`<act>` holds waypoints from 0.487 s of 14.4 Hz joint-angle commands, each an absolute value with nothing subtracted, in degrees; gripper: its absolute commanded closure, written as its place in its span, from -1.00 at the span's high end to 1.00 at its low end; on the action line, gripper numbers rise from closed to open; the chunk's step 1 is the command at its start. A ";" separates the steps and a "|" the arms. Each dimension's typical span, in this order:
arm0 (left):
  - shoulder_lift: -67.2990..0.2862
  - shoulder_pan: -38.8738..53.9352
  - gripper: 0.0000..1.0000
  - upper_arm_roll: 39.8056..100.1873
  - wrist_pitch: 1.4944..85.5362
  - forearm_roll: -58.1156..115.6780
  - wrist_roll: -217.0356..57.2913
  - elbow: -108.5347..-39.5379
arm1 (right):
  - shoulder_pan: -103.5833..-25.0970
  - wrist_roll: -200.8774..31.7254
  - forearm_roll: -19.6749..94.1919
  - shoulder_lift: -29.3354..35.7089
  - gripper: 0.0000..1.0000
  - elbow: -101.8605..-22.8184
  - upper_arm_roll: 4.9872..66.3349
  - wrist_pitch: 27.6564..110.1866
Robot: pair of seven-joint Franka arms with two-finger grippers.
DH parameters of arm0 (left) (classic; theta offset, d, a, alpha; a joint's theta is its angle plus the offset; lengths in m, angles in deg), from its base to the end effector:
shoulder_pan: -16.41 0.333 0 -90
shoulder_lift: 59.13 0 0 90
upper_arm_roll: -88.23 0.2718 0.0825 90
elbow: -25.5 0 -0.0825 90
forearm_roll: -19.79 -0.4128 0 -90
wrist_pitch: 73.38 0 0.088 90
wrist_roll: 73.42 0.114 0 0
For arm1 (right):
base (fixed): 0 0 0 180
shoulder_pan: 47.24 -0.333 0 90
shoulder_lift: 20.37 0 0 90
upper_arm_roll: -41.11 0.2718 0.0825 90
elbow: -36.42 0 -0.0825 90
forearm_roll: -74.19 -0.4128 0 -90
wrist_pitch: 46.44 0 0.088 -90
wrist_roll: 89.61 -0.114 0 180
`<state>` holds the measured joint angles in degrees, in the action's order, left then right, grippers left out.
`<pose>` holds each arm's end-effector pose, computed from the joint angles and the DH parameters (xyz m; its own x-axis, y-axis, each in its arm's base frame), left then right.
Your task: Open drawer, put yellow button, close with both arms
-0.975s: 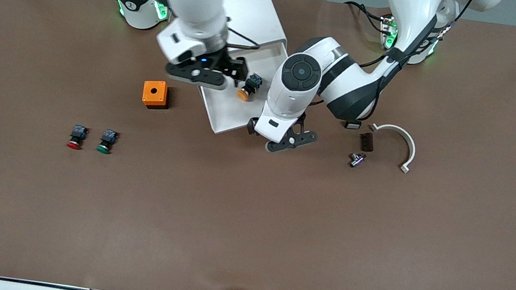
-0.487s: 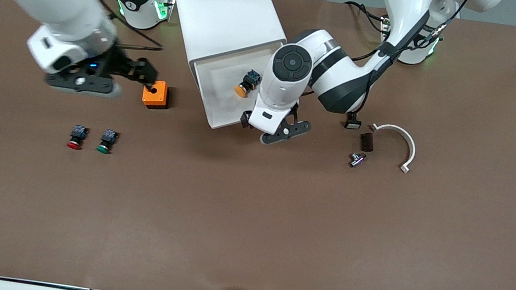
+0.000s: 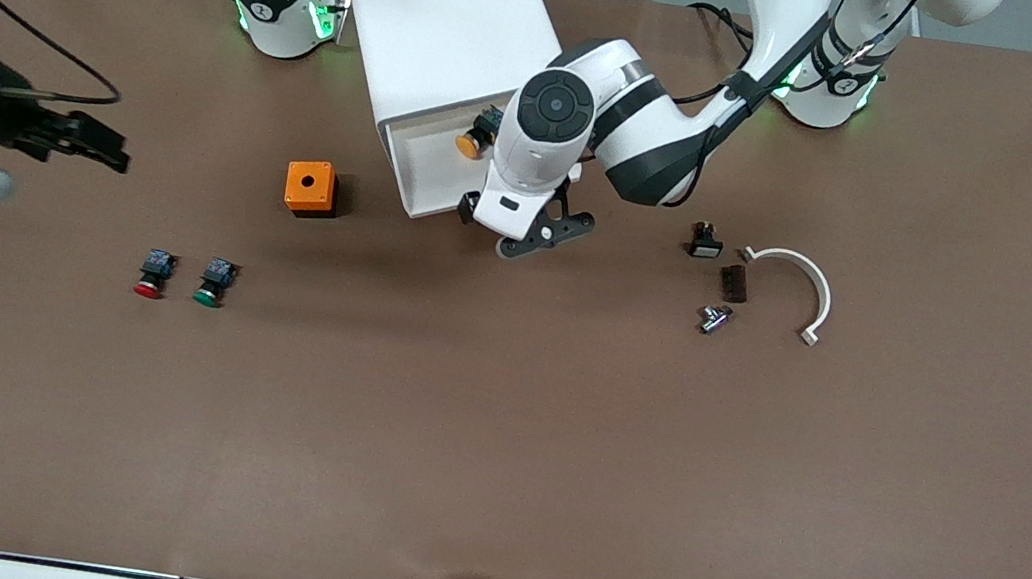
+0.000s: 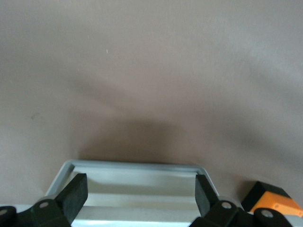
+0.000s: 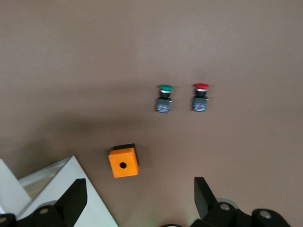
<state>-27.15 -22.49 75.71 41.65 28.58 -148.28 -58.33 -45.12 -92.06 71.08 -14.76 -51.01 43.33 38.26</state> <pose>0.4497 -0.5477 0.3089 0.8506 0.4648 -0.2460 0.4903 -0.8700 0.0513 0.5958 0.0068 0.5306 0.9885 -0.0356 -0.1472 -0.0436 -0.9977 -0.0517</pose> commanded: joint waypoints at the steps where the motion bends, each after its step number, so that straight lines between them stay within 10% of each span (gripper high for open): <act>1: -26.78 -23.14 1.00 75.67 41.14 31.73 -150.59 -57.64 | -41.53 -89.79 70.85 -14.48 1.00 -49.98 44.63 37.15; 7: -26.35 -25.95 1.00 75.49 40.61 34.64 -151.29 -57.82 | -41.97 -90.22 72.79 -13.69 1.00 -50.50 44.80 39.08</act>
<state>-26.88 -24.96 75.69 41.10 32.76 -149.98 -58.62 -42.42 -90.08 71.75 -14.06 -51.02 44.30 38.61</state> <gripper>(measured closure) 0.000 0.000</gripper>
